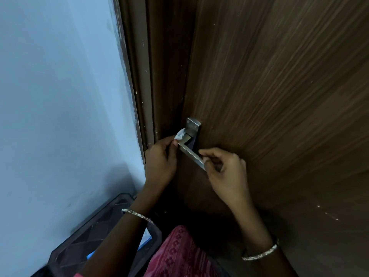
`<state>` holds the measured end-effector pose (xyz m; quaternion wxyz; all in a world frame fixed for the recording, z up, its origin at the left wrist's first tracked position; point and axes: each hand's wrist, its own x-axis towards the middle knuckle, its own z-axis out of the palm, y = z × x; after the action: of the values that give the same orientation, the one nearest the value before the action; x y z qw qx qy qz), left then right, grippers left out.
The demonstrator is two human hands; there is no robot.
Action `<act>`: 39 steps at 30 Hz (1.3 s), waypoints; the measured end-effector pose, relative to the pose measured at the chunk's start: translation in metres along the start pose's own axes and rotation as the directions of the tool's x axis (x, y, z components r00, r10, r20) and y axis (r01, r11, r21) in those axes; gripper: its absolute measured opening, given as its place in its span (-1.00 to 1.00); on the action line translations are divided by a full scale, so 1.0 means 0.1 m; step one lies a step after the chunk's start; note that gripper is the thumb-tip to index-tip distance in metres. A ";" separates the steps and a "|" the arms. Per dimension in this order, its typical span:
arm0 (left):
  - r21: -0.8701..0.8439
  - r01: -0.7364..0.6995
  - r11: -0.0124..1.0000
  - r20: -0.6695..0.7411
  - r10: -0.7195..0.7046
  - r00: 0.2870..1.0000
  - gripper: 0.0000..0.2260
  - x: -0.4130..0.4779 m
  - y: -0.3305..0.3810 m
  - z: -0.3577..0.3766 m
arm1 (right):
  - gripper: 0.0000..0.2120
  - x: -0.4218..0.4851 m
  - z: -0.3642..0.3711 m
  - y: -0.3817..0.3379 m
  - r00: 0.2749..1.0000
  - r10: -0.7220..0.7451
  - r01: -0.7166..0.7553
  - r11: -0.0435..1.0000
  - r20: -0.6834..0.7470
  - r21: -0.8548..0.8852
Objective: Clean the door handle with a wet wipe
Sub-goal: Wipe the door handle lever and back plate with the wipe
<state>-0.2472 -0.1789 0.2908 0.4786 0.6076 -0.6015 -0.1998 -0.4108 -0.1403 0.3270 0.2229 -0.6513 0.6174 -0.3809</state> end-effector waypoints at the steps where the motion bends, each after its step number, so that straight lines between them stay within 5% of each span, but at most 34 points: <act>1: -0.043 0.049 0.998 0.003 -0.049 0.999 -0.77 -0.01 -0.01 0.01 | -0.79 -0.06 -0.01 0.05 1.000 0.021 -0.020 0.999 -0.019 0.049; 12: -0.271 0.259 0.927 -0.055 -0.283 0.957 -0.87 -0.27 0.07 -0.08 | -0.84 -0.33 0.07 0.27 0.956 0.292 -0.270 0.872 0.008 0.408; 22: -0.241 0.084 0.967 0.020 -0.081 0.996 -0.88 -0.71 0.37 0.10 | -0.80 -0.27 0.02 0.21 0.943 0.300 -0.328 0.790 0.141 0.518; 26: -0.210 0.013 0.978 0.039 -0.005 0.999 -0.86 -0.76 0.39 0.09 | -0.69 -0.31 -0.05 0.14 0.907 0.308 -0.421 0.644 0.287 0.638; 30: -0.300 0.021 0.954 0.112 0.013 0.994 -0.81 -0.79 0.38 0.04 | -0.72 -0.35 -0.14 0.07 0.884 0.379 -0.447 0.507 0.275 0.737; 34: -0.434 0.118 0.893 0.141 -0.062 0.988 -0.81 -0.70 0.41 -0.03 | -0.86 -0.36 -0.27 0.02 0.922 0.381 -0.332 0.678 0.074 0.656; 37: -0.405 0.123 0.906 -0.058 -0.160 0.986 -0.81 -0.57 0.39 -0.07 | -0.83 -0.36 -0.32 -0.03 0.947 0.175 -0.090 0.950 -0.270 0.301; 39: -0.288 0.124 0.950 -0.186 -0.182 0.966 -0.80 -0.45 0.32 -0.09 | -0.78 -0.33 -0.25 -0.07 0.951 -0.006 0.027 0.997 -0.308 0.066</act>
<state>-0.2666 -0.1281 0.3063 0.6018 0.5983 -0.4650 -0.2523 -0.4240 -0.1024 0.3408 0.1434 -0.5811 0.6254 -0.5007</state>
